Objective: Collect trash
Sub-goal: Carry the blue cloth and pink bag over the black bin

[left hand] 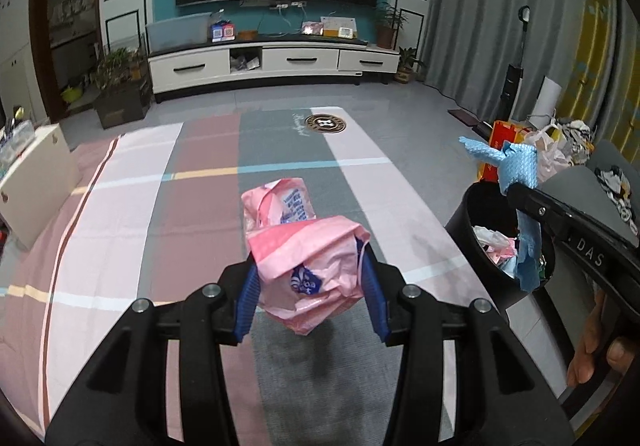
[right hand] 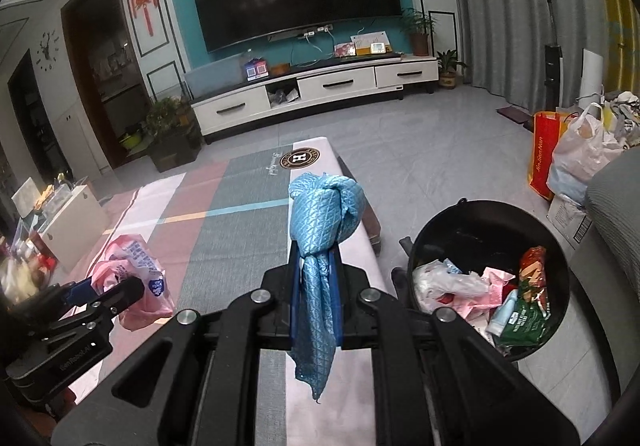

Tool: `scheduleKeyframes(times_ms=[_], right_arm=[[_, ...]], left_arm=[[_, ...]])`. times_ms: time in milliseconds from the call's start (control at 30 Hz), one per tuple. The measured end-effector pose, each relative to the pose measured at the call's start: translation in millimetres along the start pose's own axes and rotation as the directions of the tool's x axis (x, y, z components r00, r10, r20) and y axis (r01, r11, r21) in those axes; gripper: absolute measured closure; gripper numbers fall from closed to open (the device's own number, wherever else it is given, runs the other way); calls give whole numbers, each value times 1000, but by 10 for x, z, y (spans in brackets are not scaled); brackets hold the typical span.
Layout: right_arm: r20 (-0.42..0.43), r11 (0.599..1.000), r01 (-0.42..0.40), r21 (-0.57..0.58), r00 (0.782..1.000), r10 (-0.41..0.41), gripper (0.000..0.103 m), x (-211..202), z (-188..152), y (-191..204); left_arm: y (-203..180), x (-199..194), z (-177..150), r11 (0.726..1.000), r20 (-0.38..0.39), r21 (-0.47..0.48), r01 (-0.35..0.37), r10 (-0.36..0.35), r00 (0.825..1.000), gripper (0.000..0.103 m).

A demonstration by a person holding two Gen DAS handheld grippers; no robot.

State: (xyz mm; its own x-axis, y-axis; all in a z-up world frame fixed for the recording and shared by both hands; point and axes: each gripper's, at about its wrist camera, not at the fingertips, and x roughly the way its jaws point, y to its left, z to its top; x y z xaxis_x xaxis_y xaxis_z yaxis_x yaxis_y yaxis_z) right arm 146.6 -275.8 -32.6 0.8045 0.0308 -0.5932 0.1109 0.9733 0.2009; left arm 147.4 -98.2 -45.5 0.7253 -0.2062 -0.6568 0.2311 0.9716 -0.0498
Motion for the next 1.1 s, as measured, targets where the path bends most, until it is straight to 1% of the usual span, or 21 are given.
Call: scheduleKeyframes(times_ms=[100, 400, 733, 1100], right_arm=[[11, 1000, 11, 4, 1000, -11, 90, -43, 3, -51], [32, 1000, 6, 24, 999, -7, 89, -182, -9, -206], [49, 999, -11, 43, 999, 9, 89, -280, 4, -309], [64, 998, -2, 70, 998, -2, 89, -367, -8, -433]], left_arm=[[-102, -34, 31, 1000, 9, 16, 6, -6, 1000, 56], [-360, -91, 92, 998, 22, 60, 10, -11, 1000, 56], [-564, -144, 138, 995, 36, 101, 15, -19, 999, 56], [-786, -173, 214, 990, 51, 134, 35, -42, 998, 56]])
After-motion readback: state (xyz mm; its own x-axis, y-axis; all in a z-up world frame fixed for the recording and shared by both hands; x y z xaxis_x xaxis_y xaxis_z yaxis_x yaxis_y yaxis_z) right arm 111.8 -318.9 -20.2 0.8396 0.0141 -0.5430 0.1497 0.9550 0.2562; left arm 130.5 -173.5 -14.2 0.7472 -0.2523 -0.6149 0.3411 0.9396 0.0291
